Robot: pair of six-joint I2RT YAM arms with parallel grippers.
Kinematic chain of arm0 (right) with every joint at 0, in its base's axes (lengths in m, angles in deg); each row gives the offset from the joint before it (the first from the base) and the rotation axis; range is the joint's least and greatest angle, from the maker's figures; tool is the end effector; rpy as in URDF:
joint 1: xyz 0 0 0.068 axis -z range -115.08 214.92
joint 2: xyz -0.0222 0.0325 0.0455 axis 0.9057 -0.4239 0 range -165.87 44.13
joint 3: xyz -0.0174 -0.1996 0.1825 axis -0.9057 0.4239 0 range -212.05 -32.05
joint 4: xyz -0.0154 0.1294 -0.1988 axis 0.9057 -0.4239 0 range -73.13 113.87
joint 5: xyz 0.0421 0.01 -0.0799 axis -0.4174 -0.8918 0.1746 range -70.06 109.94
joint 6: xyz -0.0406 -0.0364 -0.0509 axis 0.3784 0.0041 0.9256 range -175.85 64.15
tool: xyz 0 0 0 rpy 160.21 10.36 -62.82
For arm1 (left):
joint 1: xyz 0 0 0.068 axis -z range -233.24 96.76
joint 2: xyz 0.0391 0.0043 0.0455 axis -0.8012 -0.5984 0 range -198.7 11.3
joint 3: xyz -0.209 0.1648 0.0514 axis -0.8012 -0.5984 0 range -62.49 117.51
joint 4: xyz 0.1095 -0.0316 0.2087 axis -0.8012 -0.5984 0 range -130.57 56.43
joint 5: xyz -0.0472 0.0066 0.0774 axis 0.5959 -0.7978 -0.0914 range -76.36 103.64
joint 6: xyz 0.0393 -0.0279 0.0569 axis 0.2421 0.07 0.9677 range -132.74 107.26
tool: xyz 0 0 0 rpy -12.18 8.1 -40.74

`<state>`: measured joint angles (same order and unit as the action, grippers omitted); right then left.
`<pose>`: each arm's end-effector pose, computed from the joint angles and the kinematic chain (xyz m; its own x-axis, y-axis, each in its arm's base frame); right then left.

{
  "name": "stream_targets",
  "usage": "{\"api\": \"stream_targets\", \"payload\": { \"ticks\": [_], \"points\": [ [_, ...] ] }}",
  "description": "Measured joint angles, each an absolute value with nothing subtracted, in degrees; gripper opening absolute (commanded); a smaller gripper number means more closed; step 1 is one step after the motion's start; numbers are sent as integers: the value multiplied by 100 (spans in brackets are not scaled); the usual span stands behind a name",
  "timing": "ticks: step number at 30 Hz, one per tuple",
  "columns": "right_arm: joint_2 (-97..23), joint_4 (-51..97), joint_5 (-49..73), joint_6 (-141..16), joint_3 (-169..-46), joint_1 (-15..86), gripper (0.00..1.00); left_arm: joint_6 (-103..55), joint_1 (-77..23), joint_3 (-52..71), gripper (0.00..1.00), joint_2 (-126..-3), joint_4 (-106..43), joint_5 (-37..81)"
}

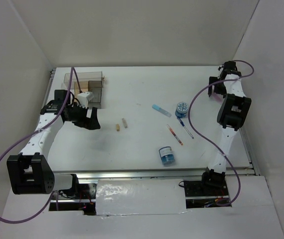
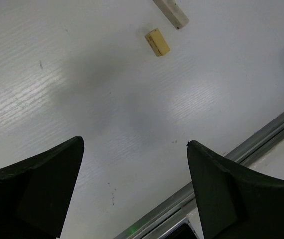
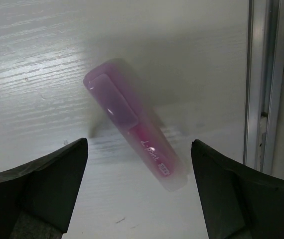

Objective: Sort the stationery into containers
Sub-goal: Pick up the pen from the corner of the board.

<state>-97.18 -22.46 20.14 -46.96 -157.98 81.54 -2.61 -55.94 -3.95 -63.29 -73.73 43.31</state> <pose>0.4951 -0.1481 0.1567 -0.8781 0.1009 -0.4677 0.1538 0.9852 -0.0762 0.2505 -0.0192 0.2565 -0.7761 0.1165 -0.6198 0.3765 0.8740 -0.3072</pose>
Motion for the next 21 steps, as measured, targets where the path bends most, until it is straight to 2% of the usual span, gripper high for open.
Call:
{"api": "stream_targets", "payload": {
  "ticks": [1,3,5,10,11,13,17,21],
  "points": [
    [-9720,-2246,2014,-4670,-15796,8148,88,-261,-5592,-362,96,-6355,-7377,4338],
    [-9723,-2248,2012,-4585,-15796,8141,78,-263,-5592,-323,96,-6379,-7379,4349],
    [-9738,-2268,1995,-4559,-15796,8141,63,-261,-5592,-321,96,-6381,-7388,4357],
    [-9736,-2300,1656,-4530,-15630,8167,46,-261,-5592,-321,95,-6383,-7395,4379],
    [-9710,-2287,1606,-4495,-15582,8170,40,-261,-5594,-321,95,-6383,-7397,4379],
    [-9653,-2289,1525,-4432,-15481,8178,37,-261,-5594,-321,95,-6383,-7408,4384],
    [-9508,-2220,1453,-4329,-15237,8174,40,-259,-5601,-321,94,-6346,-7445,4416],
    [-9023,-1986,1538,-4204,-14382,8104,41,-292,-5612,-321,92,-6058,-7434,4499]
  ]
}}
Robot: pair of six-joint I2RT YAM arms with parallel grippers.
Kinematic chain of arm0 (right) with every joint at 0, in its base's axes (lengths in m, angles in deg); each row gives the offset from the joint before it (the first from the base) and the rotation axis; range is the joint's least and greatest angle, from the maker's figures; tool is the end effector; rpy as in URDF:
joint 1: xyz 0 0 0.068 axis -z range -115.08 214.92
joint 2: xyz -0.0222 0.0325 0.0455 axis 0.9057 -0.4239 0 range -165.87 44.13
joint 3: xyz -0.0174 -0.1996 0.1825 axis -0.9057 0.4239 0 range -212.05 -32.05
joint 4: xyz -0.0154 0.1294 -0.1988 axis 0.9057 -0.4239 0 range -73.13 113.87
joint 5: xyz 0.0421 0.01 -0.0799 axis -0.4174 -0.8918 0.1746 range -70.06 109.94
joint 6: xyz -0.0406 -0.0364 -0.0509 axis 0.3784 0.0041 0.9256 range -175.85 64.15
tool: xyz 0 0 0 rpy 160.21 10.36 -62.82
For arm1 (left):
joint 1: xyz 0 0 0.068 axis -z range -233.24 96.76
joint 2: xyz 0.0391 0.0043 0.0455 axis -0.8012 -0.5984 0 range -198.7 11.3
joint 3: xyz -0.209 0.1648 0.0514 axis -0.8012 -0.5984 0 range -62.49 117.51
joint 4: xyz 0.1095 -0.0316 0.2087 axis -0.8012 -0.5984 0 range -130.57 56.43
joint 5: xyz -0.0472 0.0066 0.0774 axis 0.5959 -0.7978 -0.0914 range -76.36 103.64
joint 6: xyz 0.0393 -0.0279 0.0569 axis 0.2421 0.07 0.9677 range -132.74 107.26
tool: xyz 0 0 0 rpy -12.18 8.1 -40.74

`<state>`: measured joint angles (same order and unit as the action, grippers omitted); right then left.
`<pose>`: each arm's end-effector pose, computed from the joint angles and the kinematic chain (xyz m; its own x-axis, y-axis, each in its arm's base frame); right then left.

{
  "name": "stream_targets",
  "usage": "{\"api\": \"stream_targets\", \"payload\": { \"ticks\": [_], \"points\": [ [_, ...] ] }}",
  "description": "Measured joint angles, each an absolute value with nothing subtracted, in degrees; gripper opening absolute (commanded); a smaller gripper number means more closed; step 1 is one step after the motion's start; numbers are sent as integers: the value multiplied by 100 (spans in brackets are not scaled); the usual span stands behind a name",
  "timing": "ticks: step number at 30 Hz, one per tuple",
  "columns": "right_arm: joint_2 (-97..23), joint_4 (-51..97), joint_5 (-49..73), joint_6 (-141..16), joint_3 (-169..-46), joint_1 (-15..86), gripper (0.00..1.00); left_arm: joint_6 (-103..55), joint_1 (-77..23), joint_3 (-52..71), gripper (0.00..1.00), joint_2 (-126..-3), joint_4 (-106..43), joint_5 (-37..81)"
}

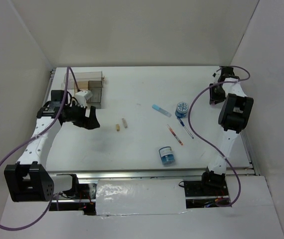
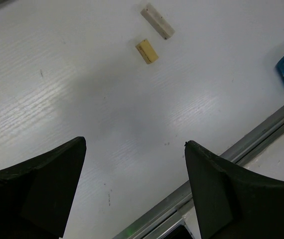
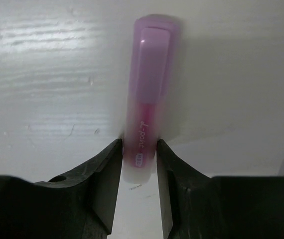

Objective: Sort the stationery into containers
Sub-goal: Pick up the pen from the corner of the board.

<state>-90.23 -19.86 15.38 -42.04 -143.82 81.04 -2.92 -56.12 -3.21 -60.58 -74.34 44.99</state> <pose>0.4660 -0.1296 0.1470 -0.9131 0.0163 -0.4073 0.0291 0.9993 -0.0251 0.2432 -0.0204 0.2710 -0.7442 0.1085 -0.6591 0.4000 0.8626 -0.3097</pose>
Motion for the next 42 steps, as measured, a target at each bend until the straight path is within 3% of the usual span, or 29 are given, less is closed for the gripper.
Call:
{"api": "stream_targets", "payload": {
  "ticks": [4,9,15,16,26,33,42],
  "points": [
    [-8765,-1855,1754,-4080,-13956,7912,36,-425,-5618,-323,92,-5551,-7290,4508],
    [-8748,-1798,1960,-3940,-13938,7739,17,-552,-5636,-373,92,-5028,-6986,4558],
    [-8962,-2029,1977,-3826,-14332,7719,12,-565,-5647,-377,91,-4963,-6872,4613],
    [-8964,-2029,1977,-3818,-14336,7719,0,-565,-5647,-377,91,-4963,-6868,4617],
    [-8728,-2383,1431,-3820,-14316,7715,0,-580,-5649,-554,90,-4772,-6490,4799],
    [-7318,-3041,517,-3813,-14319,7442,0,-196,-5649,-723,88,-4215,-5945,4969],
    [-5795,-3603,-890,-3866,-14080,6117,0,2053,-5616,-526,79,-3986,-6009,5712]
  ]
}}
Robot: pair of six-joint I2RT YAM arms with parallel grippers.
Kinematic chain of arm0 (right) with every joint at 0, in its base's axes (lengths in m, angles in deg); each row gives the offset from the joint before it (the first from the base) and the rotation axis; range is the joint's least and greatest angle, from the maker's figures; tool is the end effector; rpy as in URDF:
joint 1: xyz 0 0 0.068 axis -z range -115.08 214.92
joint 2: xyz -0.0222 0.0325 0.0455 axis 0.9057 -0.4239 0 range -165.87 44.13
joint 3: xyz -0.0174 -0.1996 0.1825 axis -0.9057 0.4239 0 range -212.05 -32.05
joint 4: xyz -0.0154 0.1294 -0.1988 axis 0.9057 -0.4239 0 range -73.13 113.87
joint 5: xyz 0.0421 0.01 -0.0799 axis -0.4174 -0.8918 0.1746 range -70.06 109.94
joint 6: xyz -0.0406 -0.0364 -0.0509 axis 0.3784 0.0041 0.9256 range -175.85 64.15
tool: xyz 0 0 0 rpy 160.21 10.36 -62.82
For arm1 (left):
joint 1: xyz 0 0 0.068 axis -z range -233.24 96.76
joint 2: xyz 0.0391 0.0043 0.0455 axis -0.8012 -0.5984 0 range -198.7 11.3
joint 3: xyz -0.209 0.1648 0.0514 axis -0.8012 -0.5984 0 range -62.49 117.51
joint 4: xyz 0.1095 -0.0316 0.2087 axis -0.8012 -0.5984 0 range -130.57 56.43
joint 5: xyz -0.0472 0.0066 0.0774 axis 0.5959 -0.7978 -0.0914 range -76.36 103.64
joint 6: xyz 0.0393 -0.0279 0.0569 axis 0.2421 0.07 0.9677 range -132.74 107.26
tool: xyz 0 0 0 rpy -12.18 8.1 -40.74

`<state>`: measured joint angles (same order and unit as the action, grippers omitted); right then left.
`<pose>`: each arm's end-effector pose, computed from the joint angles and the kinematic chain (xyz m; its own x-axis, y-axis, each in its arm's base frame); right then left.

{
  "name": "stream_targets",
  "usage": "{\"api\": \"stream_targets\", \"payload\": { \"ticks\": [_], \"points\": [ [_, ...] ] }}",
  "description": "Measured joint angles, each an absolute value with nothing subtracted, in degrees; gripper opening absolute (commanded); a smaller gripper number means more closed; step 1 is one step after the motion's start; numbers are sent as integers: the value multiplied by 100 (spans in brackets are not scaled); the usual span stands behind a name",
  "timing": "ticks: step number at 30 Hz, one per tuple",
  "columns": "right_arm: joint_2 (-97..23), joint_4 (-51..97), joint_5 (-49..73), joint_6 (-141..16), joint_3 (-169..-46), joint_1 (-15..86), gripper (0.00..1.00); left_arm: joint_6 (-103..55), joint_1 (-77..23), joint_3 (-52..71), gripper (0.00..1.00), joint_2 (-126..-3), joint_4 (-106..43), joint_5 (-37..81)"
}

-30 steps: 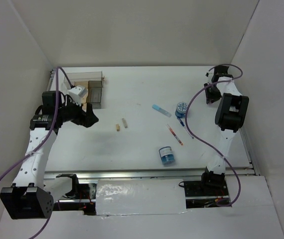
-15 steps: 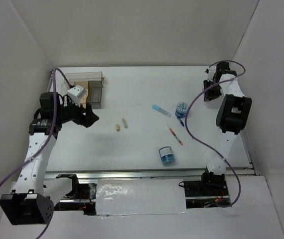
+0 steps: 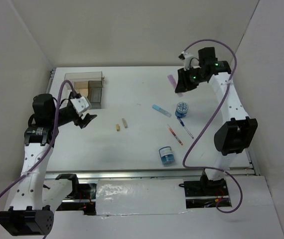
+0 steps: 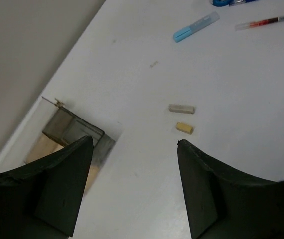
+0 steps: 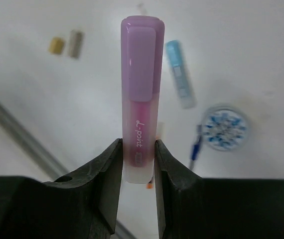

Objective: Sort the stationery into containers
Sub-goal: Pick up the pen from the corner of the board, then place the pen in the storage box.

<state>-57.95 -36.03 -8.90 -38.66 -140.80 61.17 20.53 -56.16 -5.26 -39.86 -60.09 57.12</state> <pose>0.3602 0.0538 0.3516 -0.6617 -0.3027 -0.6860 -0.5661 0.8015 0.1924 0.1814 -0.0339 0.3589 0.0412 0.4007 -0.9153 0.6990 0.6430 0.3130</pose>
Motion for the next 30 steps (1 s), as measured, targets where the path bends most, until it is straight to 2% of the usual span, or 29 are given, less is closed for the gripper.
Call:
{"api": "stream_targets", "payload": {
  "ticks": [3,7,14,22,30],
  "points": [
    [-5762,-3793,-1397,-3975,-13672,5586,0,2987,-5343,-524,79,-3824,-6059,5898],
    [-5801,-4018,-1835,-4113,-13315,5009,0,3999,-4491,-517,78,-3640,-6188,5782],
    [-5852,-4254,-2514,-4191,-13241,4406,0,5577,-2829,-522,78,-3774,-6689,4878],
    [-6044,-4425,-2842,-4298,-13210,3990,0,5922,-939,-900,69,-4123,-6260,3435],
    [-6044,-4471,-3013,-4462,-13044,3512,0,5784,-447,-1416,67,-4187,-5570,2812]
  ]
}}
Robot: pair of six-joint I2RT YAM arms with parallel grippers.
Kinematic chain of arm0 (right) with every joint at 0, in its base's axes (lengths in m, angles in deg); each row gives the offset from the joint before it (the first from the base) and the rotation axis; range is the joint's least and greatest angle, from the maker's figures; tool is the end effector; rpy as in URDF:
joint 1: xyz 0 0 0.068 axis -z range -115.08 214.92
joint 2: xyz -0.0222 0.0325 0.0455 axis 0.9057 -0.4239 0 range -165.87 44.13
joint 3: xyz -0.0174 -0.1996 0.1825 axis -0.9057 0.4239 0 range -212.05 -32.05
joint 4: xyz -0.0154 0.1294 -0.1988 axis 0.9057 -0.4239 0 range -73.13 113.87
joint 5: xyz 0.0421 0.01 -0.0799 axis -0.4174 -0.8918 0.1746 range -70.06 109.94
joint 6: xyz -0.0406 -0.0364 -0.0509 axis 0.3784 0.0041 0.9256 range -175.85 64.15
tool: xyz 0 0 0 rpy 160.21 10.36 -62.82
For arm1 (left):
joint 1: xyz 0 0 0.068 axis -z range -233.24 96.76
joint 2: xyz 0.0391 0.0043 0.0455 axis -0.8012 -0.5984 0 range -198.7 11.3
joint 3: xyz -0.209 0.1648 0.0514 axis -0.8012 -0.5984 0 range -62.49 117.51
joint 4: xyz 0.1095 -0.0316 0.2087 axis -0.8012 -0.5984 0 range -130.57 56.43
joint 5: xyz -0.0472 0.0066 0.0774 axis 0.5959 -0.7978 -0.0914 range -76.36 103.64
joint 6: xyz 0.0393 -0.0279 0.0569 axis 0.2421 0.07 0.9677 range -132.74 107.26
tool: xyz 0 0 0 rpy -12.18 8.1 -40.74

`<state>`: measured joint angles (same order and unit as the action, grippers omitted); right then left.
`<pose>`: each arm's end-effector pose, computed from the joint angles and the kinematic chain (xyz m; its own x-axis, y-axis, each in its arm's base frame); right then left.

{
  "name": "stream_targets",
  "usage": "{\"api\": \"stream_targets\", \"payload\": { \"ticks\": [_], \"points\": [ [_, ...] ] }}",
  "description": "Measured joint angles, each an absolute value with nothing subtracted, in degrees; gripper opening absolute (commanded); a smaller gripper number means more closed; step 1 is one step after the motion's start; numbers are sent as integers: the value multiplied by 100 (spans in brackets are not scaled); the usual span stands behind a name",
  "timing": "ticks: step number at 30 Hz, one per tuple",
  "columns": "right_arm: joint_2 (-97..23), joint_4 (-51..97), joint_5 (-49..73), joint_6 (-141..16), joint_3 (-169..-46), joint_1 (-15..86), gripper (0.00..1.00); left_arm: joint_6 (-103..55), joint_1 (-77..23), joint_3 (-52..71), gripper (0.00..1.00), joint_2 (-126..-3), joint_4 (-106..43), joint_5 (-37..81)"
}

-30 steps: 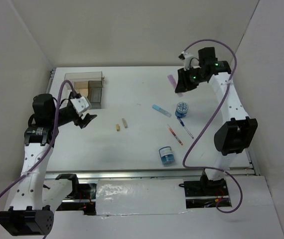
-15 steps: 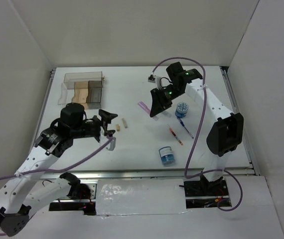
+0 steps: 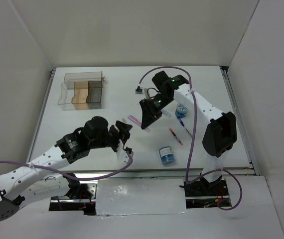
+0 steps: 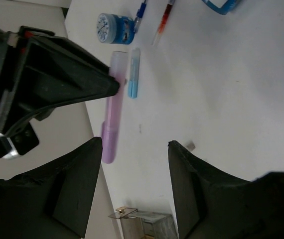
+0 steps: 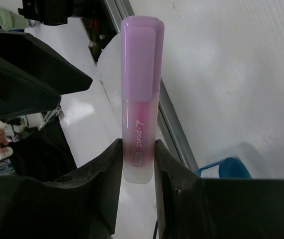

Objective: Sort the stationery into containers
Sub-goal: Place the pen in the storage box.

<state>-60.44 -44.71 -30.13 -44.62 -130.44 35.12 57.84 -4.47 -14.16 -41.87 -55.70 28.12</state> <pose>0.2717 0.2108 0.2930 -0.7251 -0.5592 -0.4018 -0.6474 0.3547 0.6746 0.1244 -0.1657 0.3036 0.7259 0.5571 -0.4032 0.5729 -0.1654 0.8028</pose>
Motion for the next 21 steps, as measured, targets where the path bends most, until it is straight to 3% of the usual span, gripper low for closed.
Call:
{"api": "stream_targets", "payload": {
  "ticks": [21],
  "points": [
    [-6046,-4480,-3024,-4465,-12959,2745,0,5146,-617,-1684,62,-3931,-5049,2921]
  ]
}}
